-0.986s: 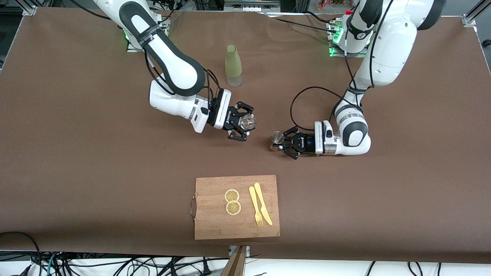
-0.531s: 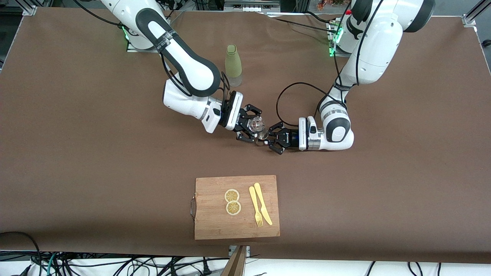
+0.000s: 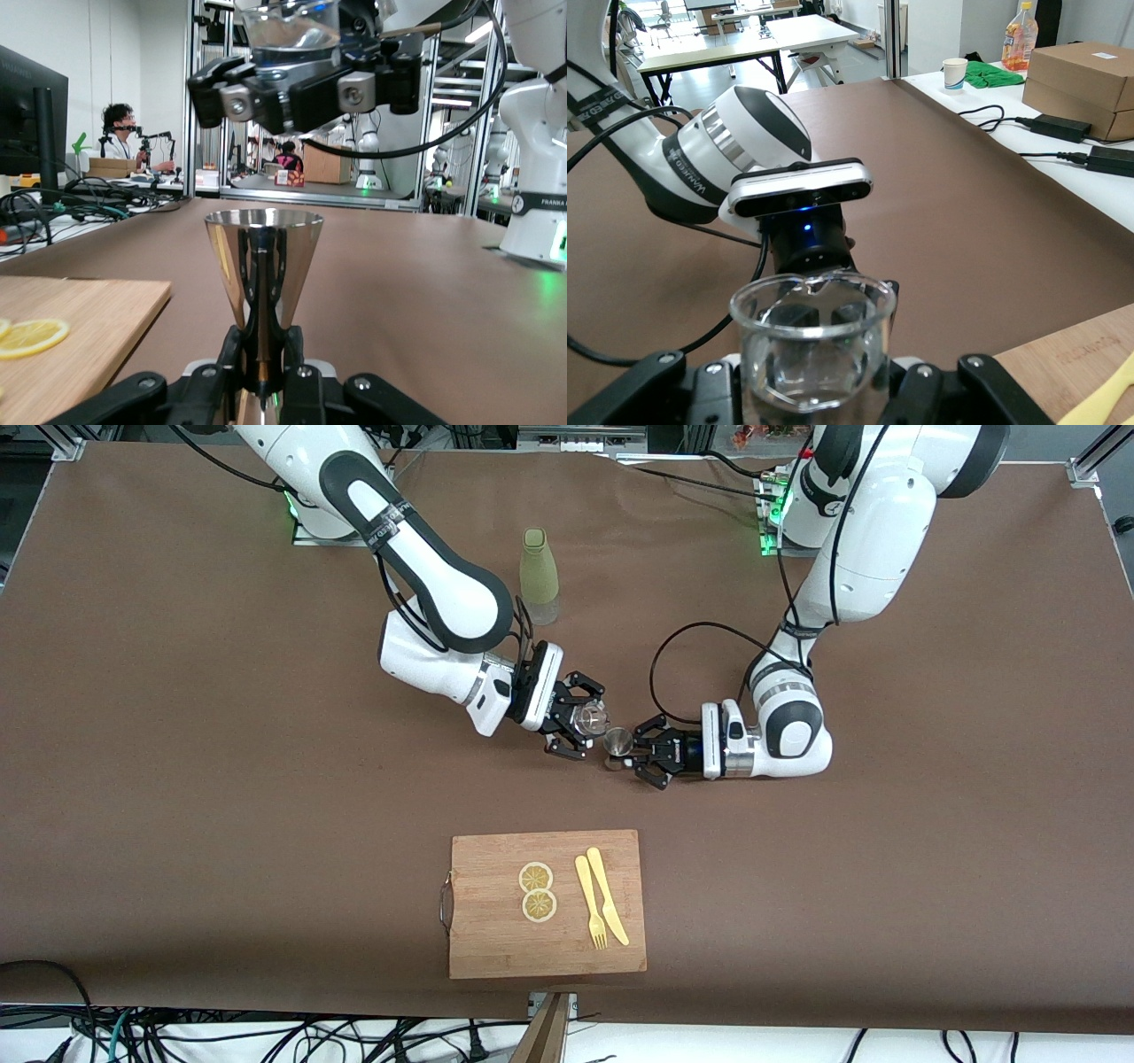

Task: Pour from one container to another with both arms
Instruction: 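Tilt the glass over the jigger with the right gripper, pouring liquid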

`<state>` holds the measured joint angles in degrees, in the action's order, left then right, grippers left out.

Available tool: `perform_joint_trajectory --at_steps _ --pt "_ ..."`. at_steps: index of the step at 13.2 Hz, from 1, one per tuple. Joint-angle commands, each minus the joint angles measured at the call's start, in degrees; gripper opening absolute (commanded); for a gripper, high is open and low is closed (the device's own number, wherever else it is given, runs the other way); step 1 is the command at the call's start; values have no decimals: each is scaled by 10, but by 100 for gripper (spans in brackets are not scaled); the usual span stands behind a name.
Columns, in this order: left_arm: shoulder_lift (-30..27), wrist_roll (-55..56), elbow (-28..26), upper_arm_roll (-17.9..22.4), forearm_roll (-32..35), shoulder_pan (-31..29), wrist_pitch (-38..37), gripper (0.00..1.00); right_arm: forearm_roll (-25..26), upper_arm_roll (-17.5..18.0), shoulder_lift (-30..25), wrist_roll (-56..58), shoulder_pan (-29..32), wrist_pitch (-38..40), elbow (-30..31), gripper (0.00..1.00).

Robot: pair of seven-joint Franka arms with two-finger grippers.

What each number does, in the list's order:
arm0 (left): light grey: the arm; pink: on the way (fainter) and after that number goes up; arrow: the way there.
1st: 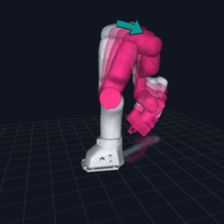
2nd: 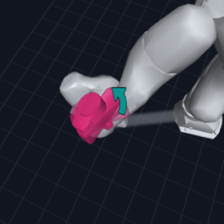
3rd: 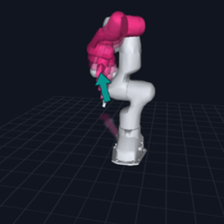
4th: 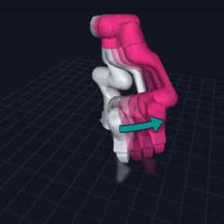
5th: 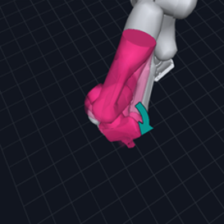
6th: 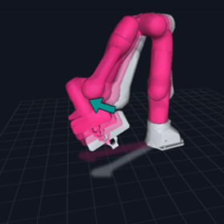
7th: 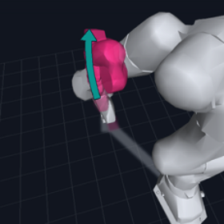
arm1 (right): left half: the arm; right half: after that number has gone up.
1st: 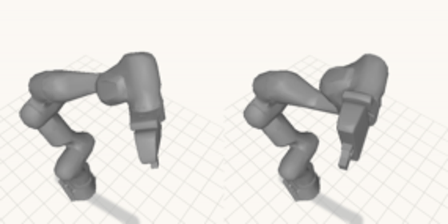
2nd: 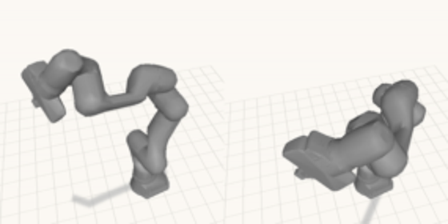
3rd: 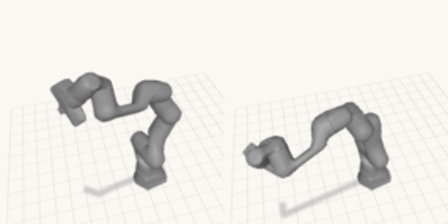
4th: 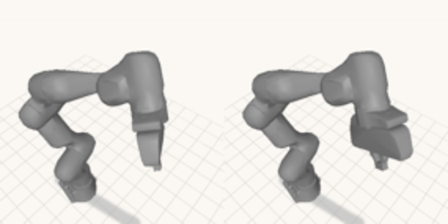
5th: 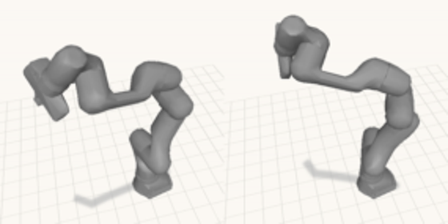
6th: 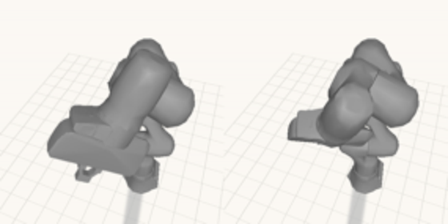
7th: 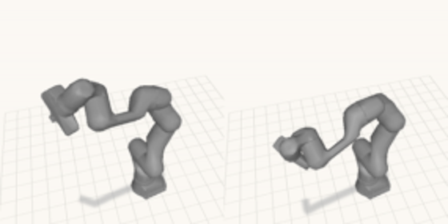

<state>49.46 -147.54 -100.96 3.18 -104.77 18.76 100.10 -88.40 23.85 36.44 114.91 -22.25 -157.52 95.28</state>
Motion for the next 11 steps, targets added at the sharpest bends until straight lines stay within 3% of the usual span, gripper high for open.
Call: perform_joint_trajectory --at_steps 1,8,11 --pt "-4 -3 6 0 13 0 2 0 9 -9 4 -9 -23 -28 -10 0" --pt "-9 14 6 0 14 0 -10 0 9 -9 14 -10 -26 -43 -13 0" --pt "-9 14 6 0 13 0 -10 0 34 -10 30 -20 -36 -65 -33 0"
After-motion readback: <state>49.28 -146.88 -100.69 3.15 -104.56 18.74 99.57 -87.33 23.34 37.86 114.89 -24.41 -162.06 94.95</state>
